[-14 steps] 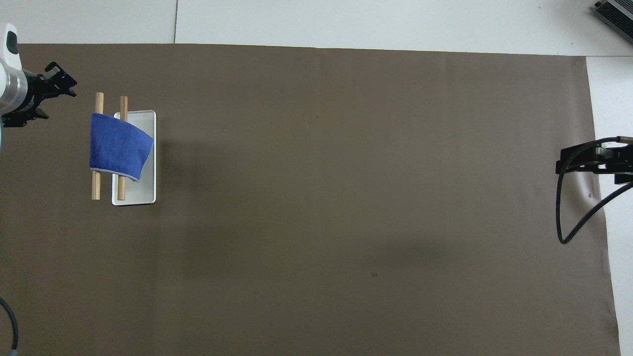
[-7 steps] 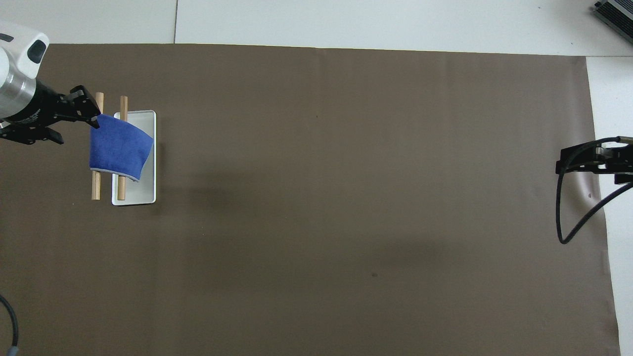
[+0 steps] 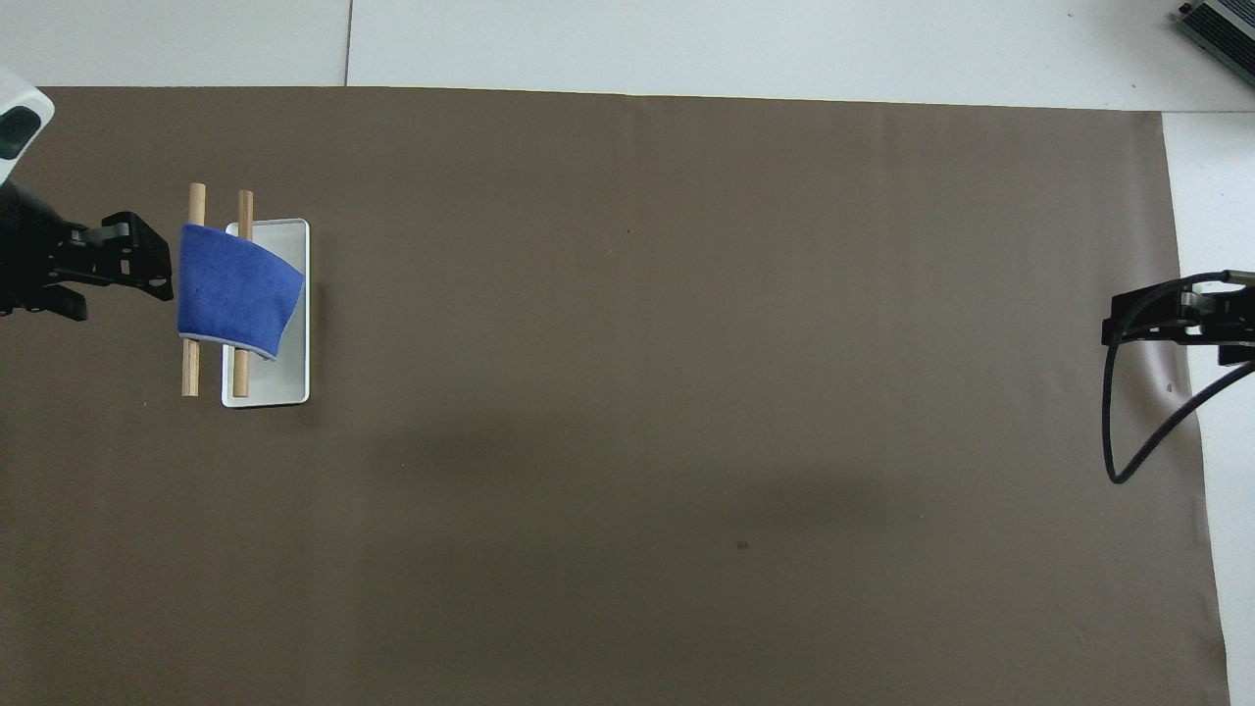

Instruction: Right arm passes towel to left arm to hang

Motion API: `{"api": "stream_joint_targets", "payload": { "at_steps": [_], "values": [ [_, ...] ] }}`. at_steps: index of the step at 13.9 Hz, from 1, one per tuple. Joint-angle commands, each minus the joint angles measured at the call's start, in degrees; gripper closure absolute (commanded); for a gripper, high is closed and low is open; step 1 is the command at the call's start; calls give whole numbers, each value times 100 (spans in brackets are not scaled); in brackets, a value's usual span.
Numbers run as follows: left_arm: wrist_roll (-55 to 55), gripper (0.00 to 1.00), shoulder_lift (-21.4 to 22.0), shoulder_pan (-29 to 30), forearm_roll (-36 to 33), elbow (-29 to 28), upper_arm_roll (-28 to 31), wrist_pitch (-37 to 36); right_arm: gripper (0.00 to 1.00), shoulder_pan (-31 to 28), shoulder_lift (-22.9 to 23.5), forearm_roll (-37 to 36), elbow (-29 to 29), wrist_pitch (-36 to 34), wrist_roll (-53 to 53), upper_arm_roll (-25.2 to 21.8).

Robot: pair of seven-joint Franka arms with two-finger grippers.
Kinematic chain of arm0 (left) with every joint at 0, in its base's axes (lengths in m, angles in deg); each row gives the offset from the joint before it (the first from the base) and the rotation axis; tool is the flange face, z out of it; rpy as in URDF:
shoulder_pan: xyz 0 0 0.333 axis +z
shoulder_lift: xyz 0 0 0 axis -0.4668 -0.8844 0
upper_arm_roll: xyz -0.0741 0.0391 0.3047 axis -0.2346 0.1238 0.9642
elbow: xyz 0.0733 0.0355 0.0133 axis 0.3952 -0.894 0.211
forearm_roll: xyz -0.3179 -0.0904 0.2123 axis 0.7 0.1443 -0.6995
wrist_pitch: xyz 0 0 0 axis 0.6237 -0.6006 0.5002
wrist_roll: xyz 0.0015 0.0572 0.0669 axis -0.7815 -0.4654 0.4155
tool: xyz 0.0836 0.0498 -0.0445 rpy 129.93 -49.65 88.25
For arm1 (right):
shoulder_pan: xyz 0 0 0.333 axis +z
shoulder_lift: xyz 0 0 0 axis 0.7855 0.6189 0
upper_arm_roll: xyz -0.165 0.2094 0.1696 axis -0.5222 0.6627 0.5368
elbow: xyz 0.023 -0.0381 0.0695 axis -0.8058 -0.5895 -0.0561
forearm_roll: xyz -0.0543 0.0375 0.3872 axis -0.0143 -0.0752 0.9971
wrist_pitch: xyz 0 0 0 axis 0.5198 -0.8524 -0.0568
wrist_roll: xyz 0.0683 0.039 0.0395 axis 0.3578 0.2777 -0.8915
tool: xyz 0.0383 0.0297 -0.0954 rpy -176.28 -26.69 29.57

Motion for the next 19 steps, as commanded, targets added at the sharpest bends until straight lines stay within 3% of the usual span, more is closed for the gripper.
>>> {"api": "stream_joint_targets", "payload": {
  "at_steps": [1,2,3,10,13,19],
  "values": [
    [-327,18,131,15,114,-52,-24,-45,0,-66,-85,101,-86,-37,-68,26],
    [-625,3,183,16,192,-52,-15,51,0,-66,-85,101,-86,-37,-68,26],
    [-871,0,218,7,219,-113,-7,339,0,-66,-85,101,-86,-37,-68,26],
    [-970,0,271,51,211,-307,64,738,0,-66,-85,101,-86,-37,-68,26],
    [-1216,0,280,103,202,-439,90,1291,0,-66,-85,101,-86,-37,-68,26],
    [-1427,0,280,95,79,-439,152,1274,0,-66,-85,101,-86,-37,-68,26]
  ]
}}
